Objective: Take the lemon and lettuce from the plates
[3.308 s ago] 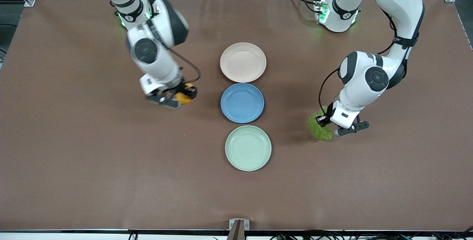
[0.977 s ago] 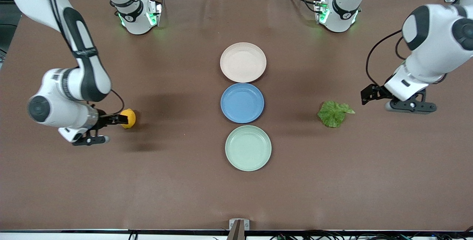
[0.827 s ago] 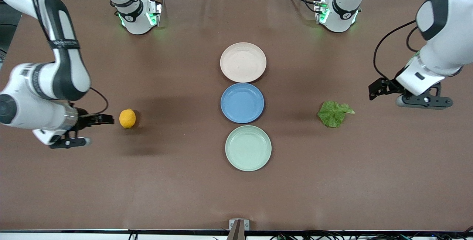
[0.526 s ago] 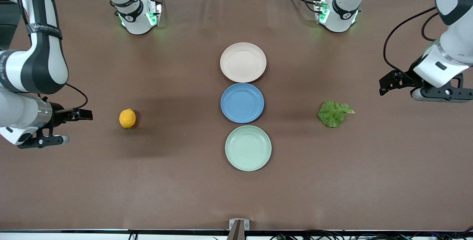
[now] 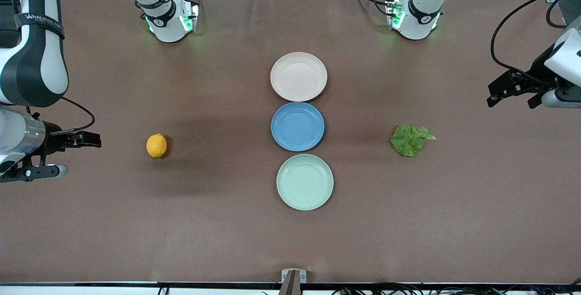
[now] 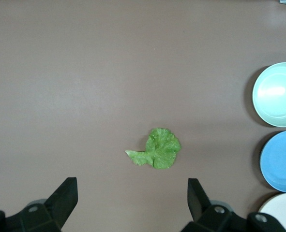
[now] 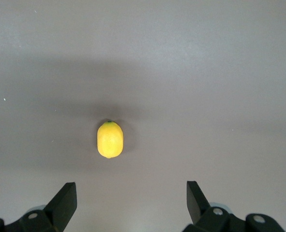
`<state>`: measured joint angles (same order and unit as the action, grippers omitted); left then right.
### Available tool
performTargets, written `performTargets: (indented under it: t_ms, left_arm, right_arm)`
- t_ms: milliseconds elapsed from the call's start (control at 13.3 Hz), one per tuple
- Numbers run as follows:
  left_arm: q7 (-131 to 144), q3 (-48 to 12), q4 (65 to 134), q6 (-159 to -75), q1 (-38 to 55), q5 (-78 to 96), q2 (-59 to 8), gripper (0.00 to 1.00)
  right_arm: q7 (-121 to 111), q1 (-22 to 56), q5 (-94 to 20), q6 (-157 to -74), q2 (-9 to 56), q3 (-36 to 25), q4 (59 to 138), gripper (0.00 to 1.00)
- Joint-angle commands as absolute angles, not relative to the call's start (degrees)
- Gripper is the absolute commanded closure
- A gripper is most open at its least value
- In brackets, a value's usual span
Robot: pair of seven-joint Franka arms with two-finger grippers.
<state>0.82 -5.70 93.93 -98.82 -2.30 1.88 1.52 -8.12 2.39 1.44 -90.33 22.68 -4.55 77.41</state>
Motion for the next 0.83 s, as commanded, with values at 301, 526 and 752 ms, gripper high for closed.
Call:
performTargets:
  t_ms: [301, 526, 752]
  left_arm:
    - [1.58, -5.89, 89.65, -91.41, -2.64, 2.46, 1.05, 0.00]
    - [1.49, -5.89, 89.56, -91.41, -2.64, 2.02, 1.05, 0.00]
    - [1.49, -5.89, 89.65, -91.41, -2.72, 2.02, 0.97, 0.00]
  right_arm:
    - [-7.82, 1.76, -1.85, -87.71, 12.50, -4.83, 84.27, 0.00]
    - [-7.73, 2.46, -1.23, -87.80, 8.28, -4.92, 87.97, 0.00]
    - [-5.02, 2.37, -1.23, -89.55, 3.18, -4.83, 93.58, 0.00]
